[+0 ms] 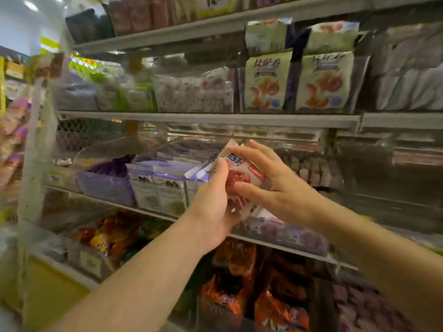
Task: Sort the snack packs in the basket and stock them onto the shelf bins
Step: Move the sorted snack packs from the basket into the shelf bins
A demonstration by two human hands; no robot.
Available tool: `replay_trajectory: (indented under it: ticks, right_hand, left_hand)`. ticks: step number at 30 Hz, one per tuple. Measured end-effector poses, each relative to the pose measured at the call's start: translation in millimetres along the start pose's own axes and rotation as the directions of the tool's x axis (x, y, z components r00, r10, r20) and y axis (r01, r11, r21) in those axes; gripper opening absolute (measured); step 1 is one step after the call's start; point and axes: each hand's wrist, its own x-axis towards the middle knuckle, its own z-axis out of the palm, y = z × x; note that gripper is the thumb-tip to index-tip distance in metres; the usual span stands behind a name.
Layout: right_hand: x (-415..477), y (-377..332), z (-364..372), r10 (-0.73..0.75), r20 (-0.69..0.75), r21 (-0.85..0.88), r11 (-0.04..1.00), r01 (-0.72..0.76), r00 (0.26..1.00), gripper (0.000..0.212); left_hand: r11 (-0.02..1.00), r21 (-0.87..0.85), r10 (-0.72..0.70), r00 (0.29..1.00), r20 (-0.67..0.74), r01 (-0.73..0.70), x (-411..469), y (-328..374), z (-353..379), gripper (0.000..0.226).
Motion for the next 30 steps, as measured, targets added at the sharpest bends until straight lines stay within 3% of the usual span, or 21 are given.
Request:
replay_trajectory:
  ticks: [3, 6, 7, 9, 12, 14, 16, 19, 20, 23, 26, 30]
  right_hand:
    - [0, 14, -34, 0.073, -0.022, -0.092, 0.993, -0.075, 0.997, 0.047]
    - [4, 27, -55, 0.196, -0.037, -0.153, 0.968, -0.2, 0.98, 0.044]
    - [7, 31, -59, 0.235, -0.03, -0.177, 0.955, -0.236, 0.972, 0.043]
    - [15, 41, -65, 0.318, -0.002, -0.261, 0.915, -0.308, 0.948, 0.044]
    - [27, 54, -68, 0.485, 0.05, -0.459, 0.787, -0.412, 0.873, 0.055]
    - [32, 62, -64, 0.556, 0.074, -0.56, 0.71, -0.427, 0.828, 0.061]
    - [37, 69, -54, 0.597, 0.046, -0.64, 0.633, -0.436, 0.801, 0.065]
    - [43, 84, -29, 0.615, 0.018, -0.76, 0.521, -0.389, 0.788, 0.072]
    - [43, 87, -24, 0.607, 0.034, -0.766, 0.526, -0.369, 0.794, 0.075]
    - [38, 91, -45, 0.594, 0.205, -0.621, 0.694, -0.365, 0.778, 0.091]
    - [29, 90, -77, 0.556, 0.369, -0.63, 0.739, -0.239, 0.745, 0.106]
    - [20, 97, -74, 0.405, 0.336, -0.708, 0.704, -0.056, 0.85, 0.09]
  left_hand:
    - [0.992, 0.116, -0.05, 0.997, 0.059, 0.043, 27, -3, 22, 0.05]
    - [0.933, 0.351, -0.08, 0.997, 0.009, 0.072, 51, -3, 33, 0.051]
    - [0.872, 0.483, -0.089, 0.996, -0.012, 0.083, 57, -1, 34, 0.057]
    - [0.641, 0.764, -0.053, 0.997, -0.047, 0.07, 67, 4, 30, 0.067]
    - [0.316, 0.947, 0.086, 0.996, 0.03, -0.056, 79, 7, 20, 0.039]
    - [0.187, 0.977, 0.149, 0.986, 0.074, -0.102, 85, 6, 15, 0.02]
    - [0.177, 0.97, 0.147, 0.979, 0.143, -0.169, 89, 4, 14, 0.006]
    - [0.148, 0.955, 0.115, 0.963, 0.242, -0.258, 95, -3, 16, 0.037]
    - [0.13, 0.95, 0.114, 0.956, 0.271, -0.285, 97, -5, 16, 0.042]
    - [0.12, 0.949, 0.039, 0.957, 0.289, -0.291, 99, -6, 13, 0.054]
    - [-0.1, 0.955, -0.089, 0.959, 0.27, -0.279, 102, -6, 9, 0.066]
    - [-0.296, 0.904, -0.049, 0.95, 0.31, -0.31, 105, -16, 16, 0.069]
